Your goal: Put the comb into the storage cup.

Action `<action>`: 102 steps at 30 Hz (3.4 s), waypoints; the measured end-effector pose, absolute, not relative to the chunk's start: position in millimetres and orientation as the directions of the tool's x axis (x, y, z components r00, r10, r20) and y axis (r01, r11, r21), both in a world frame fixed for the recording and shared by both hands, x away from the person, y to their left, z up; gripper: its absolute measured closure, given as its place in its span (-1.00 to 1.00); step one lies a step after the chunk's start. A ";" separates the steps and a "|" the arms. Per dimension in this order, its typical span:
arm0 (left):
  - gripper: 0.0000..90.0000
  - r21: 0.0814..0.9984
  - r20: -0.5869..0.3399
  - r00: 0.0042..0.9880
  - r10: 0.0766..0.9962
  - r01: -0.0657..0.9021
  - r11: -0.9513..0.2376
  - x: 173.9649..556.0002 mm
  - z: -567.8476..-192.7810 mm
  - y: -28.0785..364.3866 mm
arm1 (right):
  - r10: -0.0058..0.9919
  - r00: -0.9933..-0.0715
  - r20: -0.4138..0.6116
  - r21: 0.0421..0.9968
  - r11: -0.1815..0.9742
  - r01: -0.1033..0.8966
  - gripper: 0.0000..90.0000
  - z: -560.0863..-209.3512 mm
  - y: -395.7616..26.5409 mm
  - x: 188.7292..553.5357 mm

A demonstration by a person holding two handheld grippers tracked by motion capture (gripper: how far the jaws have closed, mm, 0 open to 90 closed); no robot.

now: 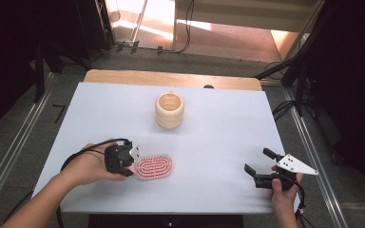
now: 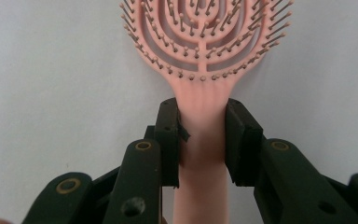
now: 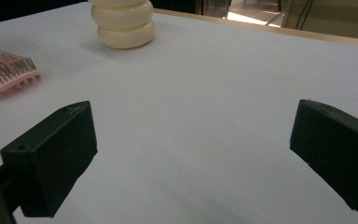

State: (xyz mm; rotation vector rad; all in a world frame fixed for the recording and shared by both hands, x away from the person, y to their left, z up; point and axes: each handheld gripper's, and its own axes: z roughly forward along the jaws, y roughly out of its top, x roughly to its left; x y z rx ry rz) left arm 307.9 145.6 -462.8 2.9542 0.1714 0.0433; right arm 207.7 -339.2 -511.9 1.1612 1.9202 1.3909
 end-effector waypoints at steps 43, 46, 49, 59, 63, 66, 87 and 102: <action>0.58 0.500 0.081 0.955 0.285 0.208 -0.841 307.2 -450.8 154.3 | 0.857 -0.505 0.103 0.933 0.093 0.348 -1.00 -509.8 -341.8 205.9; 0.58 0.522 0.088 0.954 0.286 0.201 -0.829 306.4 -447.9 154.5 | 0.857 -0.504 0.104 0.934 0.090 0.346 -1.00 -509.2 -342.3 205.7; 0.58 0.550 0.088 0.953 0.291 0.197 -0.812 304.9 -445.9 153.8 | 0.859 -0.501 0.102 0.934 0.091 0.346 -1.00 -508.9 -342.6 206.1; 0.58 0.632 0.093 0.932 0.351 0.217 -0.744 301.0 -448.5 151.3 | 0.858 -0.499 0.125 0.934 0.068 0.351 -1.00 -506.4 -340.8 206.0; 0.58 0.657 0.094 0.927 0.363 0.216 -0.722 299.8 -452.8 149.8 | 0.857 -0.499 0.132 0.935 0.059 0.348 -1.00 -504.1 -338.7 205.3; 0.58 0.687 0.088 0.923 0.375 0.217 -0.694 299.4 -454.3 150.2 | 0.857 -0.495 0.145 0.936 0.044 0.350 -1.00 -501.6 -337.8 204.6; 0.58 0.819 0.084 0.894 0.439 0.189 -0.541 297.6 -448.7 143.6 | 0.815 -0.552 0.177 0.943 0.020 0.332 -1.00 -460.6 -299.7 215.7; 0.58 0.877 0.073 0.871 0.487 0.176 -0.446 297.8 -446.0 140.9 | 0.789 -0.584 0.192 0.946 0.010 0.325 -1.00 -438.6 -271.4 231.6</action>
